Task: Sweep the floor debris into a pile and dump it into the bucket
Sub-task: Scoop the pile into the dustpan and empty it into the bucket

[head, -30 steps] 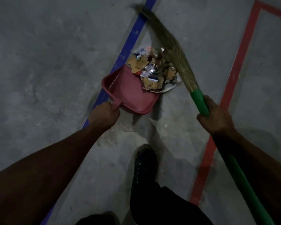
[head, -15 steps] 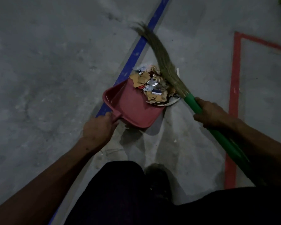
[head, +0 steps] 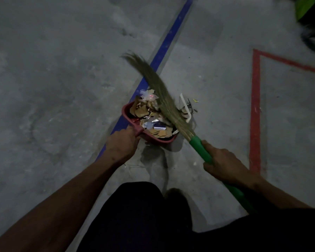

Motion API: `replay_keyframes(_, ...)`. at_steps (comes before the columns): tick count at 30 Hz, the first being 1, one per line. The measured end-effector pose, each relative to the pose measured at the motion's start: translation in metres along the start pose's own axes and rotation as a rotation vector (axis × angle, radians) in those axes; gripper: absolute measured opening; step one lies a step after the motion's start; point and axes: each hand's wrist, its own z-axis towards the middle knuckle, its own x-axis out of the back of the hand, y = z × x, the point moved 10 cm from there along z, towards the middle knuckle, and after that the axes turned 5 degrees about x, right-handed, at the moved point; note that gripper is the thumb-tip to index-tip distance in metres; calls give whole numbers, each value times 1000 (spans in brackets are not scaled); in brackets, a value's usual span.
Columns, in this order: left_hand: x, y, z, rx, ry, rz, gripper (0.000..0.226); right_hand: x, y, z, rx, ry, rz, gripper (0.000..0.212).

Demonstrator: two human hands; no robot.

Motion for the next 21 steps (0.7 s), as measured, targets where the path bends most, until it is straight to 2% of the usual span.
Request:
replay_keyframes(4, -1, 4, 2, -22, 13, 25, 32, 8, 0, -14, 15, 40, 11, 77)
replay_keyframes(10, -13, -8, 12, 4, -37, 68, 43, 42, 29, -14, -54, 180, 214, 76)
replay_keyframes(13, -11, -18, 14, -26, -41, 62, 42, 54, 52, -11, -125, 236, 347, 77)
replay_keyframes(17, -5, -35, 11, -78, -47, 121, 42, 51, 80, -15, -255, 249, 455, 72)
replay_keyframes(21, 3, -44, 5, -121, -37, 176, 43, 26, 88, -19, -295, 208, 450, 71)
